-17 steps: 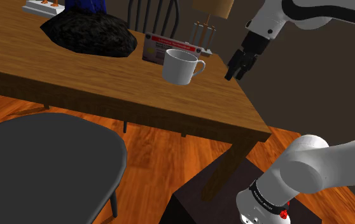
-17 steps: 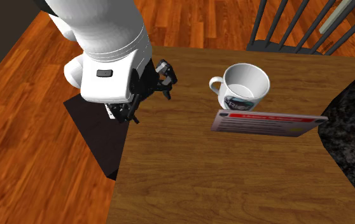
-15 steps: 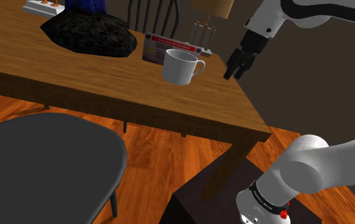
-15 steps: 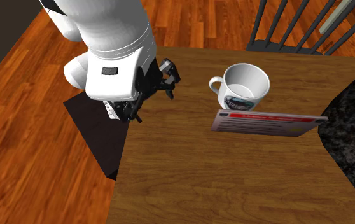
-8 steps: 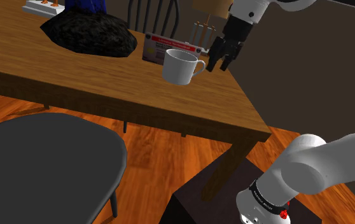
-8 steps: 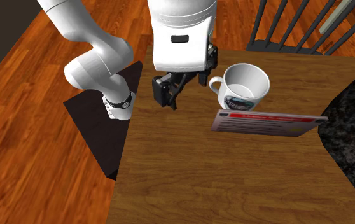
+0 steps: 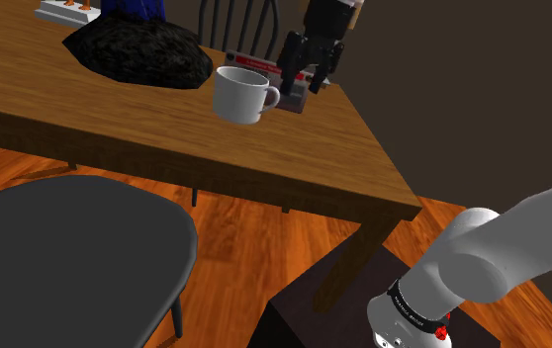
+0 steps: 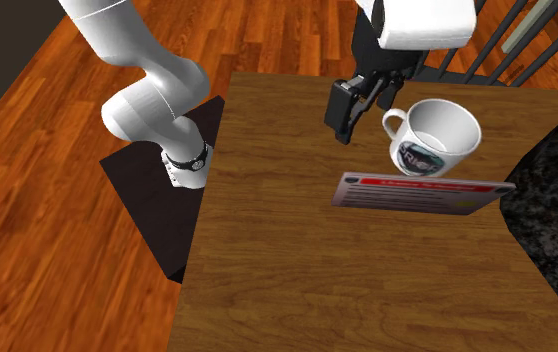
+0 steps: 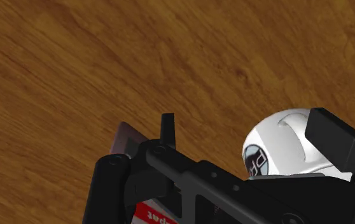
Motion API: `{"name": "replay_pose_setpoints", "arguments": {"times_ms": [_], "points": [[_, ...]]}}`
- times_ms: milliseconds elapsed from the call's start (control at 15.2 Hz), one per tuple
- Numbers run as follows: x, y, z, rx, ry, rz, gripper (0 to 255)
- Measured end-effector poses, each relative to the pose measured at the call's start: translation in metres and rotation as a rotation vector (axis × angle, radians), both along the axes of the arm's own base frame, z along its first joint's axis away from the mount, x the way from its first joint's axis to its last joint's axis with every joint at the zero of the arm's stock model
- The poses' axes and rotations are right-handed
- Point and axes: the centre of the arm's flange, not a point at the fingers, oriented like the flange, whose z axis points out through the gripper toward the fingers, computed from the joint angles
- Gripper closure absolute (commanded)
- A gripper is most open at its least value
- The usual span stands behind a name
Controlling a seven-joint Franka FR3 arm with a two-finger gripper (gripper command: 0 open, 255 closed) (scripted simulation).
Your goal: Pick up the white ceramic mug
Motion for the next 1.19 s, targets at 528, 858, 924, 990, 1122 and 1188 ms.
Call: {"name": "replay_pose_setpoints", "arguments": {"times_ms": [528,858,924,990,1122,1188], "points": [[0.026,0.073,0.001,-0.04,-0.005,0.016,0],[0.026,0.074,-0.024,-0.04,-0.005,0.016,0],[0.026,0.074,-0.026,-0.04,-0.005,0.016,255],[0.026,0.074,-0.026,-0.04,-0.005,0.016,255],[0.026,0.074,-0.027,-0.04,-0.006,0.016,255],[0.027,0.074,-0.027,-0.04,-0.006,0.016,255]]}}
